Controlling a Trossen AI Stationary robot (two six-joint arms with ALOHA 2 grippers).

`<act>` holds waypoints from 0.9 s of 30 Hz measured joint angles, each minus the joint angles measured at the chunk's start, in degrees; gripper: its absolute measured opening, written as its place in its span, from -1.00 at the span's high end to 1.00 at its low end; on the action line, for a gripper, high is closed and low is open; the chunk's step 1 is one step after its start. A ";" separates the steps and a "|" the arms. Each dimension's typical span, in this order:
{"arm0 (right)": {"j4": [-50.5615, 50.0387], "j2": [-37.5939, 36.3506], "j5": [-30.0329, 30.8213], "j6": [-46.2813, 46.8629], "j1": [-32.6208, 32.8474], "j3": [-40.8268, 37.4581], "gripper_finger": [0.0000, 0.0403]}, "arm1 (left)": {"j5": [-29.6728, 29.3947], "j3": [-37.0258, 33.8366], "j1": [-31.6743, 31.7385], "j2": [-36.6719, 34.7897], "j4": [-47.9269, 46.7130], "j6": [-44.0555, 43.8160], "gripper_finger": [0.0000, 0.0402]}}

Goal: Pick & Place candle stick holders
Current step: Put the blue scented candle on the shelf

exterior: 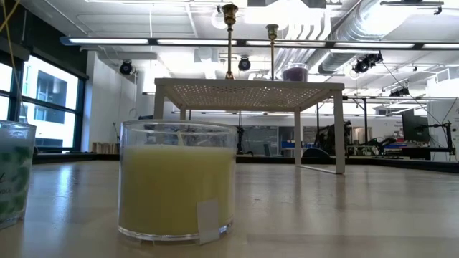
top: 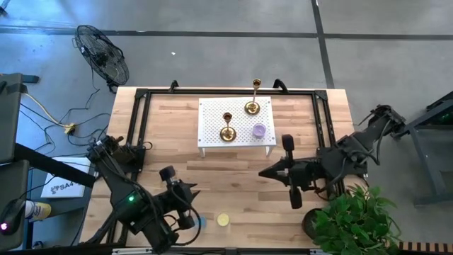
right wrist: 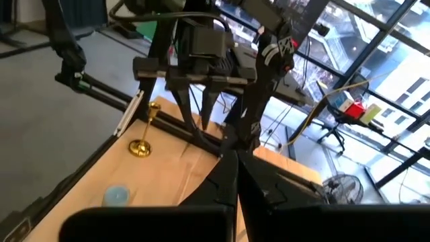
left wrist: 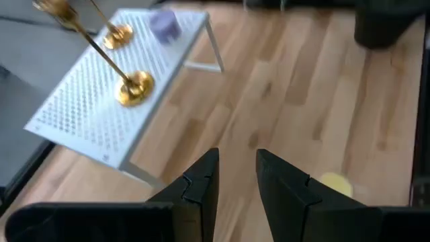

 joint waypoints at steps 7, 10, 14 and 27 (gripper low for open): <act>-4.30 0.00 2.00 3.00 1.75 -0.02 0.99 | 4.30 0.01 -0.28 -0.02 -0.01 -2.95 0.52; -4.39 0.00 2.00 3.62 2.14 -0.02 0.99 | 5.83 0.01 -0.22 -0.02 -0.02 -5.15 0.52; -4.39 0.00 1.51 3.72 2.69 -0.02 0.99 | 5.32 0.00 -0.24 -0.02 0.43 -5.59 0.52; -4.39 0.00 1.15 3.70 3.21 -0.04 0.99 | 8.52 0.00 -0.20 0.24 -0.02 -13.25 0.47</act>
